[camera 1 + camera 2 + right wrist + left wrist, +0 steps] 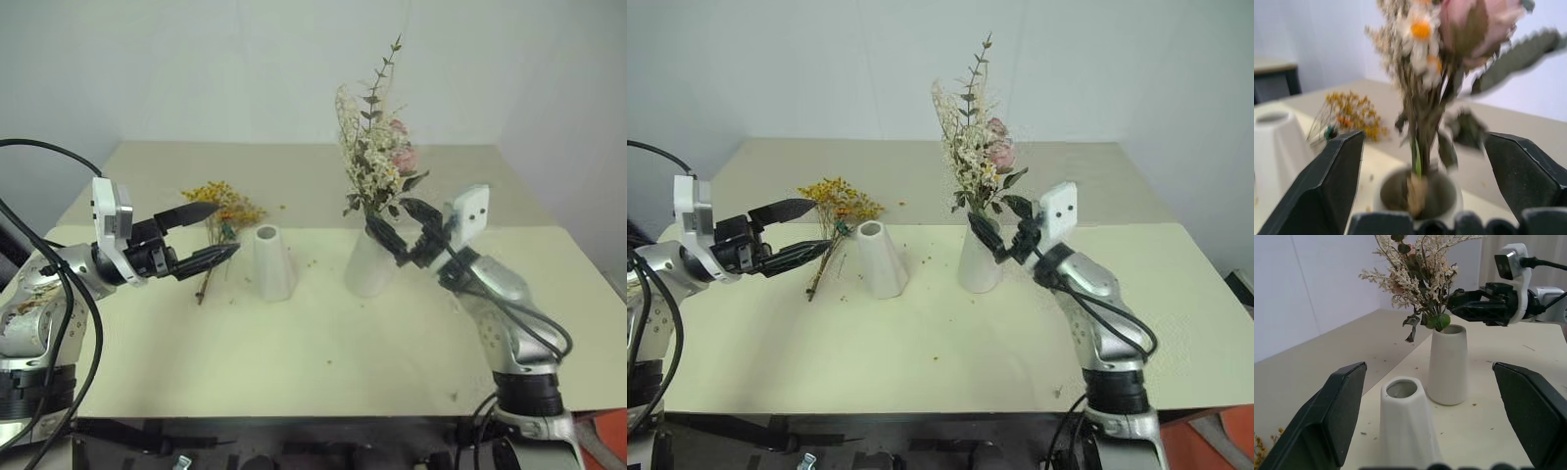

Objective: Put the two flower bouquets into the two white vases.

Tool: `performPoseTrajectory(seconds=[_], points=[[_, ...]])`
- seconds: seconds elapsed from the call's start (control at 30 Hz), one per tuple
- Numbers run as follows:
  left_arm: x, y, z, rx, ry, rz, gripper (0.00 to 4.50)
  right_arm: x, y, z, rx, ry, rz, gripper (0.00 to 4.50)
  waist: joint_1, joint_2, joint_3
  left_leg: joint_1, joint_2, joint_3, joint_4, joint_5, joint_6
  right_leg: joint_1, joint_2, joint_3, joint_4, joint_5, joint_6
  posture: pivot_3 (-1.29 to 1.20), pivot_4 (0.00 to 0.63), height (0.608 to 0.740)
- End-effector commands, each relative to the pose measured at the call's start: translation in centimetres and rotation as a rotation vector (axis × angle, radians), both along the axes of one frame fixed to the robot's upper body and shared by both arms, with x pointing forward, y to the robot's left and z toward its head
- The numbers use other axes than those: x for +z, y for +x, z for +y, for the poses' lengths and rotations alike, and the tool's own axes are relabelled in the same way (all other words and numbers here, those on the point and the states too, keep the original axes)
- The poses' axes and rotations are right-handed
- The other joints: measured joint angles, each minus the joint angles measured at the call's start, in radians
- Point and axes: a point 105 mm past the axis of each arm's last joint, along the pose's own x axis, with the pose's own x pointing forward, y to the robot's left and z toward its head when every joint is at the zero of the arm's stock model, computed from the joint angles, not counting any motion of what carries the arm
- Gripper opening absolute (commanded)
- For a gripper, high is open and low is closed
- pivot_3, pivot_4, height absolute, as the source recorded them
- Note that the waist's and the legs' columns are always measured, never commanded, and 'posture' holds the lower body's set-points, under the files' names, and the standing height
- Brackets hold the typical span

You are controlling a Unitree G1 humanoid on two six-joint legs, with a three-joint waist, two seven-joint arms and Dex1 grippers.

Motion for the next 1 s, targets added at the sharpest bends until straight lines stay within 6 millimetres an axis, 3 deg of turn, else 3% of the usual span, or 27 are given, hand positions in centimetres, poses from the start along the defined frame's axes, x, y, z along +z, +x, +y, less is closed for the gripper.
performPoseTrajectory(seconds=[0.03,0.13,0.23,0.43,0.5,0.7,0.87,1.0], points=[[1.7,-0.4,0.9,0.043,0.003,-0.068,4.50,2.7,-2.7,-1.6,0.022,-0.055,-0.131,4.47,0.004,0.000,0.000,0.000,0.000,0.000,0.000,0.000,0.000,0.000,0.000,0.000,0.000,0.000,0.000,0.00,0.150,0.740],[2.1,-0.2,1.8,0.138,0.006,-0.096,4.50,3.0,-4.4,-2.4,0.072,-0.127,-0.117,4.47,0.001,0.000,0.000,0.001,0.000,0.000,0.000,0.000,0.000,0.001,0.000,0.000,0.000,0.000,0.000,0.00,0.150,0.740],[2.3,1.0,2.9,0.322,-0.032,-0.081,4.50,3.5,-7.1,-1.9,0.224,-0.224,-0.121,4.47,0.000,0.000,0.000,0.003,0.001,0.000,0.000,0.000,0.000,0.002,0.001,0.000,0.000,0.000,0.000,0.00,0.150,0.740],[3.1,2.3,4.5,0.641,-0.079,0.006,4.50,4.3,-8.1,-0.1,0.288,-0.373,-0.116,4.47,-0.001,-0.001,0.000,0.004,0.001,0.000,0.000,0.000,0.000,0.004,0.001,0.001,0.000,0.000,0.001,0.00,0.150,0.740],[2.6,2.8,4.6,0.682,-0.044,0.118,4.50,4.6,-8.3,0.8,0.320,-0.381,-0.137,4.47,0.000,-0.001,0.000,0.004,0.001,0.000,0.000,0.000,0.000,0.004,0.001,0.001,0.001,0.000,0.001,0.00,0.150,0.740],[-0.1,7.1,6.2,0.923,0.079,0.458,4.50,4.9,-7.1,3.1,0.389,-0.412,-0.113,4.47,0.007,-0.002,0.000,0.004,-0.001,-0.001,0.002,0.000,0.000,0.004,0.000,0.000,0.001,-0.001,0.001,0.00,0.150,0.740],[-0.7,10.0,6.0,0.965,0.061,0.596,4.50,5.0,-5.5,4.1,0.379,-0.445,-0.094,4.47,0.007,-0.002,0.000,0.001,-0.001,-0.001,0.002,0.000,0.000,0.002,0.000,-0.001,0.000,-0.001,0.001,0.00,0.150,0.740],[-2.0,11.4,5.9,0.970,0.037,0.713,4.50,5.4,-5.4,4.1,0.377,-0.452,-0.101,4.47,0.006,-0.002,0.000,-0.004,-0.001,-0.002,0.002,0.000,0.000,-0.002,0.000,-0.001,0.001,0.000,0.001,0.00,0.150,0.740]])
